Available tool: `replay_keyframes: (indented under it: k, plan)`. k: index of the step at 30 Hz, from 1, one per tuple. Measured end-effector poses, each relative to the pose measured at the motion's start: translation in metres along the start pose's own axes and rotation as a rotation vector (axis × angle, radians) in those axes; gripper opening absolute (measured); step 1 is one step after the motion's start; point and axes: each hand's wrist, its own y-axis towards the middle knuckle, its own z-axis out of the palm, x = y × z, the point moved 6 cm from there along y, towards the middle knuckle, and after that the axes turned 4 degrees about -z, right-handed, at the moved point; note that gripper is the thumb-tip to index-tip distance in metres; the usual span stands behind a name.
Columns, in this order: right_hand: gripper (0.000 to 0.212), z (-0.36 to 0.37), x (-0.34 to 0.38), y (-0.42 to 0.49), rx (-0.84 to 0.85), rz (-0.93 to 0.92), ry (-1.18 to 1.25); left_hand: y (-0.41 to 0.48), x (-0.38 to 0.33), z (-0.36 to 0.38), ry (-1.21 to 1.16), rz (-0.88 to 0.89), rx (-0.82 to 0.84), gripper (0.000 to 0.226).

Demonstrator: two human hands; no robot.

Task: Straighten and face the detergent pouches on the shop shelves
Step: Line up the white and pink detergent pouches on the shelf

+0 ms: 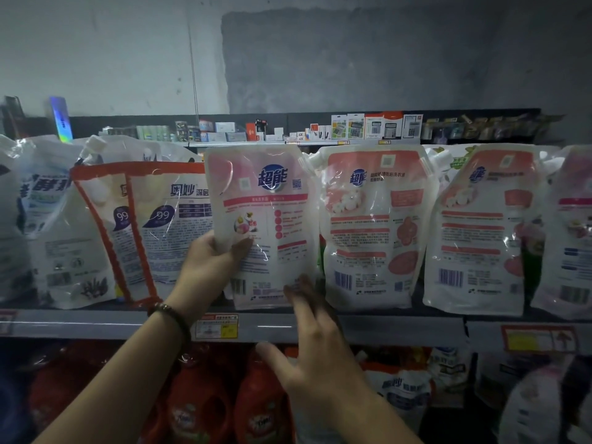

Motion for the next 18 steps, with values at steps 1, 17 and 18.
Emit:
replay_keyframes:
  k: [1,17,18]
  plan:
    - [0.088,-0.003,0.000,0.000,-0.023,-0.010,0.016,-0.005,-0.002,0.001,0.004,0.043,-0.011,0.028]
    - [0.070,-0.103,-0.016,-0.018,-0.501,0.002,-0.019,-0.074,-0.024,0.096,0.323,0.538,-0.098,0.060]
    - [0.074,-0.105,-0.017,-0.019,-0.497,0.013,-0.019,-0.073,-0.022,0.104,0.314,0.495,-0.039,0.062]
